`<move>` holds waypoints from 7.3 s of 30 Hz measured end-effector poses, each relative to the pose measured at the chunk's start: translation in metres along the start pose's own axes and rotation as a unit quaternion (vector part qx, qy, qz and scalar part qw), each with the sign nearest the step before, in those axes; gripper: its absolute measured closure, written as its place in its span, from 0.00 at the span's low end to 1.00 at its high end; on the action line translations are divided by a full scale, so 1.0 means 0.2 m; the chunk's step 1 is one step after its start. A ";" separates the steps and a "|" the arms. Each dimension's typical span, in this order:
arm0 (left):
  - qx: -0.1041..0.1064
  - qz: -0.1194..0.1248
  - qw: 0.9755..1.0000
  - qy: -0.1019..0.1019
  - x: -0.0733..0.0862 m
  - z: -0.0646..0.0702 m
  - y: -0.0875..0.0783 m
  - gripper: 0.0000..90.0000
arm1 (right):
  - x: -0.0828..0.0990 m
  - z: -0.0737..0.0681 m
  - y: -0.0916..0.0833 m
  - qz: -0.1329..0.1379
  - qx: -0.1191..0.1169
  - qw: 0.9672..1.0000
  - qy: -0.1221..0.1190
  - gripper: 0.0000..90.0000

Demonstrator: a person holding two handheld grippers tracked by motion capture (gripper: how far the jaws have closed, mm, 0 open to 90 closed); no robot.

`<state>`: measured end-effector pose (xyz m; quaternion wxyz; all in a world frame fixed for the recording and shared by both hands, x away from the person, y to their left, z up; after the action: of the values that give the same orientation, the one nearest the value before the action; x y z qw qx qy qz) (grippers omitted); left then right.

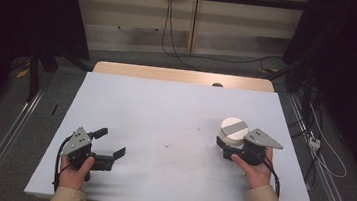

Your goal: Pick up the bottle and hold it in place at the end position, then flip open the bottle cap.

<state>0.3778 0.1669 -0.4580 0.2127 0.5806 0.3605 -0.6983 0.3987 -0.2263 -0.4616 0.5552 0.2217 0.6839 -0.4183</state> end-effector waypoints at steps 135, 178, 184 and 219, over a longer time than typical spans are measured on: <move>0.004 0.001 1.000 -0.010 0.01 0.00 -0.01 0.04 | -0.16 -0.29 0.72 0.003 -0.094 0.995 -0.028 0.21; 0.006 -0.004 1.000 -0.003 0.00 0.02 0.01 0.04 | -0.14 -0.28 0.77 0.008 -0.100 0.994 -0.036 0.21; 0.002 -0.002 1.000 -0.010 -0.02 0.00 0.02 0.04 | -0.14 -0.28 0.76 0.008 -0.100 0.994 -0.036 0.21; 0.034 -0.018 0.999 -0.012 -0.10 0.13 0.22 0.04 | -0.13 -0.28 0.76 0.008 -0.101 0.994 -0.036 0.21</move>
<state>0.3966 0.1163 -0.4476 0.1848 0.5728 0.3441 -0.7207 0.4907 -0.0924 -0.4843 0.6021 0.1549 0.7003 -0.3508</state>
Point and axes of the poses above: each handheld gripper's, and its own axes: y roughly forward along the jaws, x roughly out of its underside, z roughly to its right, the point moved 7 cm from there along y, roughly forward along the jaws, and after that the axes turned 6 degrees about -x, right-handed, at the moved point
